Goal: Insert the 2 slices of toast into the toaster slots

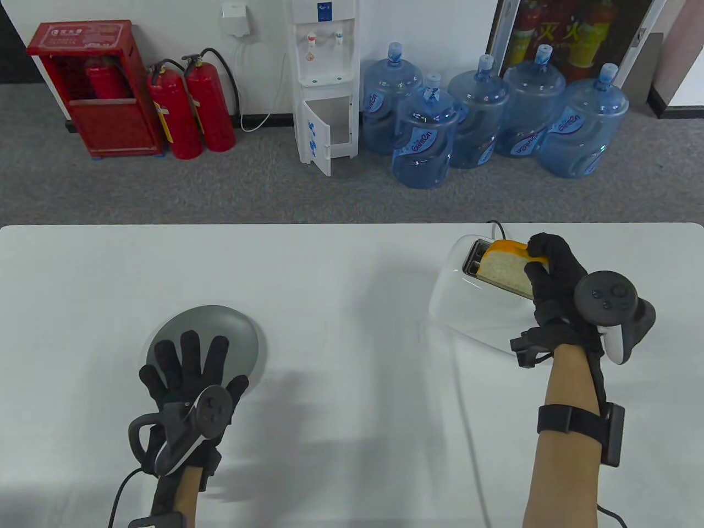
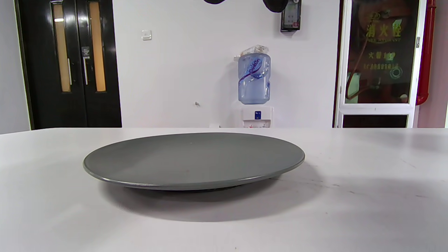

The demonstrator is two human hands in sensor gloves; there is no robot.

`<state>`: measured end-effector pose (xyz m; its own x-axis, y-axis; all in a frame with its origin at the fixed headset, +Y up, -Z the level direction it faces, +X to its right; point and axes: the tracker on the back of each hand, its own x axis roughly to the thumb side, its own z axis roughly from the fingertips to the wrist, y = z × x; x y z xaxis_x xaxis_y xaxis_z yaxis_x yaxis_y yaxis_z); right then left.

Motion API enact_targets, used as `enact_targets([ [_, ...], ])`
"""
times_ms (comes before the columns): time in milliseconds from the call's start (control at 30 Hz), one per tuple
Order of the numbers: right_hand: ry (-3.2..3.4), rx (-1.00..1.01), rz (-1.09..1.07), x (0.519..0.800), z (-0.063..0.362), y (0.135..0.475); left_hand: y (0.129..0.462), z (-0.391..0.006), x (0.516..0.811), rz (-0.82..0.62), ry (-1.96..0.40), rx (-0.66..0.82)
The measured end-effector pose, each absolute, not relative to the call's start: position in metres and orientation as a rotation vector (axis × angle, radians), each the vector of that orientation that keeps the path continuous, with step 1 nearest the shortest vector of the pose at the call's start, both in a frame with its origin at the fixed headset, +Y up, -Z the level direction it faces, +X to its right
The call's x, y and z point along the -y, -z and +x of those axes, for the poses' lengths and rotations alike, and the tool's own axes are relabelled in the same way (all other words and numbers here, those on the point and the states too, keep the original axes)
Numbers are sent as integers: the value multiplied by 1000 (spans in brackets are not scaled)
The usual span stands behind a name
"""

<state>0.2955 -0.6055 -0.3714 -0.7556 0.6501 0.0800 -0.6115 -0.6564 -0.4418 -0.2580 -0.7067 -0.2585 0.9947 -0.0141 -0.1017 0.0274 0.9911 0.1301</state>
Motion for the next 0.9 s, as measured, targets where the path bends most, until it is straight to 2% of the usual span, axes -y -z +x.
enact_targets([
  [533, -2341, 551, -173, 630, 301, 376, 259, -258, 707, 138, 15, -95],
  [900, -2362, 524, -187, 633, 297, 377, 259, -258, 707, 133, 18, -93],
])
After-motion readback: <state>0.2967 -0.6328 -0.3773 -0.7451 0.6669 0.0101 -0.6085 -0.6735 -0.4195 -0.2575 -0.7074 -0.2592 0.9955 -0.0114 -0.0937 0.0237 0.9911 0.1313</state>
